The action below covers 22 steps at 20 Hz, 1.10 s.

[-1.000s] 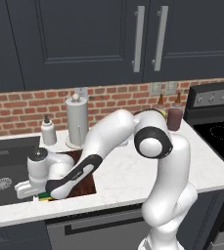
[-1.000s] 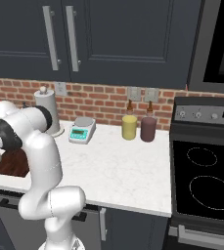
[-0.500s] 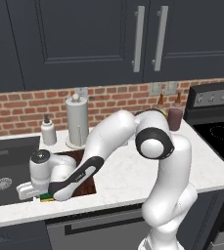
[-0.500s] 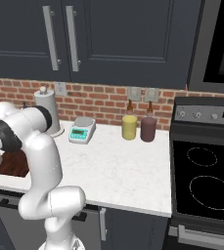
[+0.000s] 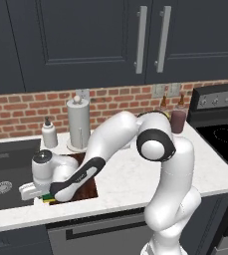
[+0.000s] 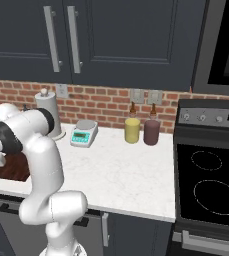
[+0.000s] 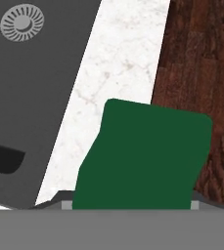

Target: Pick up the sponge from the counter and clean the cutting board by briefly scrubbing or pressing down on the cutting board. Once finished, release the sponge.

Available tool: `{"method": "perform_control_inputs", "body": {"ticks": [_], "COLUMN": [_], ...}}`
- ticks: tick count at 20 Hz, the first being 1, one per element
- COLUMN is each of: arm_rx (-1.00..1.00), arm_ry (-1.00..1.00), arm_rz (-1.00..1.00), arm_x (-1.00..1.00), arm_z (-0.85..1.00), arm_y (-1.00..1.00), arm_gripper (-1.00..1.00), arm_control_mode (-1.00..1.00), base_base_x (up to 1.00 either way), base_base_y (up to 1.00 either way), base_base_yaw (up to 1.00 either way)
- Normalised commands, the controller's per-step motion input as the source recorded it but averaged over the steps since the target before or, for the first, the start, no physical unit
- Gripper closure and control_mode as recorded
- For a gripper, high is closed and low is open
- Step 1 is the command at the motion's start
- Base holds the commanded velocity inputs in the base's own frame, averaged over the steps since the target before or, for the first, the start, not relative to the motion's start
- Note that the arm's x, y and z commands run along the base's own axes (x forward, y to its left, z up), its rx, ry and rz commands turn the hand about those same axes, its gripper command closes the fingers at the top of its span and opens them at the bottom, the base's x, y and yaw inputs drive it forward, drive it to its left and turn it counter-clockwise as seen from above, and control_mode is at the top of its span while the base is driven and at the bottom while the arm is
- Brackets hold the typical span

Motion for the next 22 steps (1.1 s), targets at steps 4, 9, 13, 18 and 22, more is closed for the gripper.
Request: {"method": "perform_control_inputs", "body": {"ticks": [4,9,13,18,22], "arm_rx": [-0.03,0.00,0.00,0.00,0.00], "arm_ry": [-0.03,-0.01,0.00,0.00,-0.01], "arm_rz": [0.00,0.00,0.00,0.00,0.00], "arm_x": [0.00,0.00,0.00,0.00,-0.01], "arm_z": [-0.12,-0.12,-0.19,-0.16,-0.06], "arm_y": [-0.16,-0.27,-0.33,-0.41,-0.49], "arm_gripper": [1.00,1.00,1.00,1.00,1.00], "arm_control_mode": [-1.00,-1.00,-1.00,-1.00,-1.00], "base_base_x": [0.00,0.00,0.00,0.00,0.00], "base_base_y": [0.00,0.00,0.00,0.00,0.00], "base_base_yaw": [0.00,0.00,0.00,0.00,0.00]}}
